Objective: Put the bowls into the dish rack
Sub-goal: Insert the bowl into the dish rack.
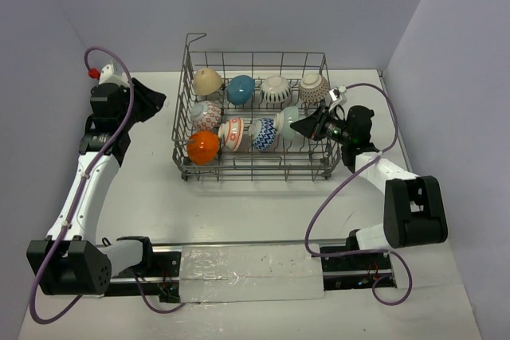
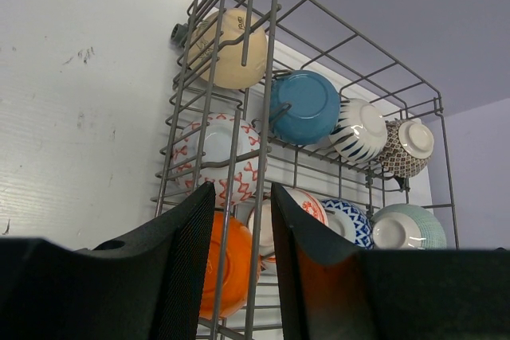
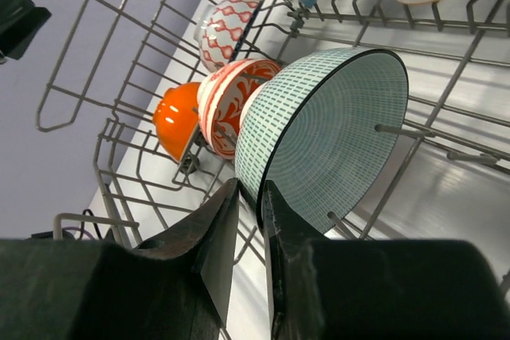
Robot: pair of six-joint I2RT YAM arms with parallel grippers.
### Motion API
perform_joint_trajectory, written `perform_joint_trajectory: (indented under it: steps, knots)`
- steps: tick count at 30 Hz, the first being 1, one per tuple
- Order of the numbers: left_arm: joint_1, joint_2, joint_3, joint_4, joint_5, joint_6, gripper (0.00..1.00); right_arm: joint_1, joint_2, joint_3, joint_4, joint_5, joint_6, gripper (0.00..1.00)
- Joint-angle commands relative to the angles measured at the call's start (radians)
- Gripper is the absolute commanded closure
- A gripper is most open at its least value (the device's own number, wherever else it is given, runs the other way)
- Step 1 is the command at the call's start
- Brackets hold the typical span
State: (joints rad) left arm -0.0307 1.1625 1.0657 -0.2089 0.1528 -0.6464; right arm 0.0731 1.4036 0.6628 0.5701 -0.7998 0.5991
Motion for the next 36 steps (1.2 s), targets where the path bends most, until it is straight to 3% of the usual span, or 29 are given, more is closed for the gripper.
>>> perform_joint_trajectory:
  steps: [1,11,22,25,36]
  knots:
    - [-0.003,-0.007,0.008,0.014,-0.012,0.017,0.60,-0.001,-0.052,0.046,-0.042,0.028,-0.054,0.73]
    - [-0.003,-0.012,0.007,0.016,-0.004,0.013,0.60,0.005,-0.104,0.092,-0.235,0.122,-0.156,0.58]
    - [-0.003,-0.018,0.007,0.017,-0.002,0.013,0.60,0.010,-0.071,0.126,-0.314,0.148,-0.179,0.48]
    - [-0.003,-0.021,0.005,0.019,-0.002,0.013,0.60,0.008,-0.052,0.142,-0.346,0.149,-0.190,0.41]
    - [-0.003,-0.021,0.005,0.017,0.004,0.011,0.60,0.016,-0.043,0.190,-0.473,0.208,-0.234,0.34]
